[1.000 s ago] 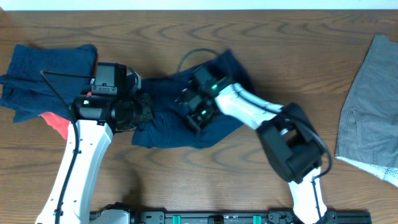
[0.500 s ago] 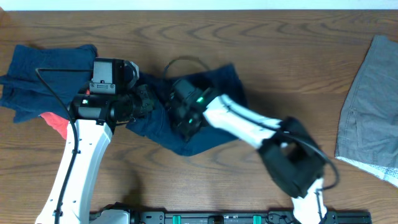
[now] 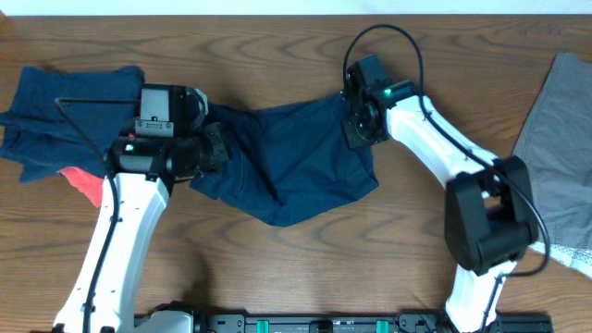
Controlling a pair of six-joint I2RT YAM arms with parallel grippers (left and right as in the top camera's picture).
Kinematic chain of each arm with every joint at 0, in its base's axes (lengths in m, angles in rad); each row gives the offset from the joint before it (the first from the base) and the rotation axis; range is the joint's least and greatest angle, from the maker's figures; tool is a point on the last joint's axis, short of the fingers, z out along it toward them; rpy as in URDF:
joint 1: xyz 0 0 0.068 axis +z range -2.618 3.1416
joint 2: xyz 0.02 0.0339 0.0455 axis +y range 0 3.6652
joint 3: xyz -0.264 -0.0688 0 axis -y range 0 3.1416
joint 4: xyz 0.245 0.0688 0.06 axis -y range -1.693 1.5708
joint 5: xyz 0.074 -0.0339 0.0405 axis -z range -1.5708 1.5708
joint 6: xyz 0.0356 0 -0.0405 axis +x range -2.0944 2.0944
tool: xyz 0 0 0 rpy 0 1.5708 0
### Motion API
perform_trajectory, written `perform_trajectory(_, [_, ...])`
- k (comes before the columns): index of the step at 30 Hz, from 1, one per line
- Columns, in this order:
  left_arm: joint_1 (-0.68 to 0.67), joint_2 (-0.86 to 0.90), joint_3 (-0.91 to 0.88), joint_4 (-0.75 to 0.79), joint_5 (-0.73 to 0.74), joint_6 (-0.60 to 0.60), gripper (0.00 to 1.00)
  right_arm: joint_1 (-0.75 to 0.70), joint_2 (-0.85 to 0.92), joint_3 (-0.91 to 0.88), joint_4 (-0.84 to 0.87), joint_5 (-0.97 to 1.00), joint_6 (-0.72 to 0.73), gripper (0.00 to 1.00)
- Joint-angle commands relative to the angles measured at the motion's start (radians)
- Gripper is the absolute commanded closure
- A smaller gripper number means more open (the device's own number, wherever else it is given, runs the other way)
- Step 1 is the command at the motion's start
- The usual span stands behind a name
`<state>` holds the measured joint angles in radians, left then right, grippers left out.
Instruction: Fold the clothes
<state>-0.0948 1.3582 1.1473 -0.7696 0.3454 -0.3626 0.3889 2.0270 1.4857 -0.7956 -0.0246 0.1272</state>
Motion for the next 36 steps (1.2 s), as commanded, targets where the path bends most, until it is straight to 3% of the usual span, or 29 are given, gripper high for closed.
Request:
perform_trajectory(1, [-0.026, 0.033, 0.033, 0.027, 0.014, -0.043, 0.94, -0.002, 0.065, -0.015, -0.004, 0.006, -0.021, 0.99])
perform_trajectory(18, [-0.263, 0.195, 0.033, 0.436, 0.044, -0.272, 0.94, 0.120, 0.178, -0.016, -0.104, -0.016, 0.046, 0.99])
perform_trajectory(24, [-0.324, 0.283, 0.033, 0.484, 0.044, -0.298, 0.93, 0.130, 0.178, -0.016, -0.130, 0.004, 0.084, 0.99])
perform_trajectory(28, [-0.328, 0.289, 0.033, 0.492, 0.080, -0.297, 0.68, 0.100, 0.161, -0.008, -0.171, 0.034, 0.112, 0.98])
perform_trajectory(29, [-0.323, 0.283, 0.033, 0.498, 0.094, -0.296, 0.60, 0.089, 0.150, -0.002, -0.185, 0.041, 0.112, 0.97])
perform_trajectory(30, [-0.316, 0.275, 0.033, 0.502, 0.105, -0.291, 0.46, 0.074, 0.133, 0.009, -0.203, 0.053, 0.112, 0.96])
perform_trajectory(31, [-0.308, 0.266, 0.033, 0.506, 0.116, -0.274, 0.41, 0.060, 0.116, 0.021, -0.221, 0.066, 0.112, 0.96])
perform_trajectory(36, [-0.250, 0.234, 0.033, 0.505, 0.107, -0.165, 0.41, -0.027, -0.018, 0.103, -0.314, 0.127, 0.113, 0.93])
